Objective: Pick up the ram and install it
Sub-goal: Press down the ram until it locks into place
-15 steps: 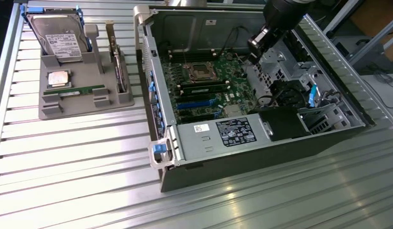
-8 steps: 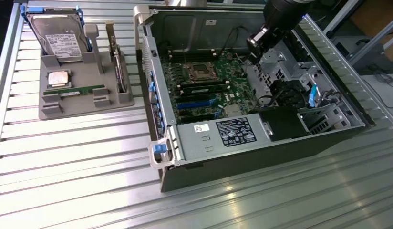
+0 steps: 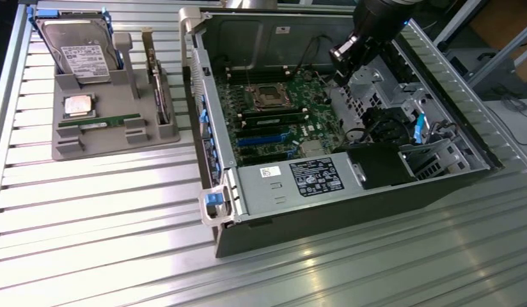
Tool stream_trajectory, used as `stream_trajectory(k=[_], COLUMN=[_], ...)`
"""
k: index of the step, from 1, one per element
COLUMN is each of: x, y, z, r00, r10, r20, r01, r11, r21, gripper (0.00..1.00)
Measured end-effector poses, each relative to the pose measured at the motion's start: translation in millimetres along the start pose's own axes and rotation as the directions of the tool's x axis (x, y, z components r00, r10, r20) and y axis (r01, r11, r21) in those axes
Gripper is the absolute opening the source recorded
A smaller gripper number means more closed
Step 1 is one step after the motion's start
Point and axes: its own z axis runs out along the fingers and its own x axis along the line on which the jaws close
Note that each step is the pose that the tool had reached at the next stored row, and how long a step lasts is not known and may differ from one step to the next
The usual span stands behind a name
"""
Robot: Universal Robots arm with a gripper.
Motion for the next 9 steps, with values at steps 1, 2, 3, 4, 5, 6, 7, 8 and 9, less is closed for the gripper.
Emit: stream_trajectory(k=[1,2,3,4,5,6,7,8,9], x=[0.0,0.0,0.0,0.0,0.0,0.0,0.0,0.0,0.0], y=[0.0,0.0,0.0,0.0,0.0,0.0,0.0,0.0,0.0], z=[0.0,0.1,0.1,0.1,0.1,0.1,0.1,0.1,0.1], r00=[0.9999,0.9994,0.9983,0.9963,0.9949,0.9935,0.992,0.9904,0.9883], r10=[0.011,0.035,0.058,0.086,0.101,0.114,0.126,0.138,0.153], r20=[0.0004,0.0013,0.0021,0.0031,0.0037,0.0042,0.0047,0.0052,0.0058], r01=[-0.011,-0.035,-0.058,-0.086,-0.101,-0.114,-0.126,-0.138,-0.153], r11=[0.9999,0.9994,0.9983,0.9963,0.9949,0.9935,0.992,0.9904,0.9882], r21=[0.0004,0.0016,0.0027,0.0039,0.0045,0.005,0.0055,0.0059,0.0065], gripper=[0.11,0.11,0.11,0.11,0.11,0.11,0.11,0.11,0.11])
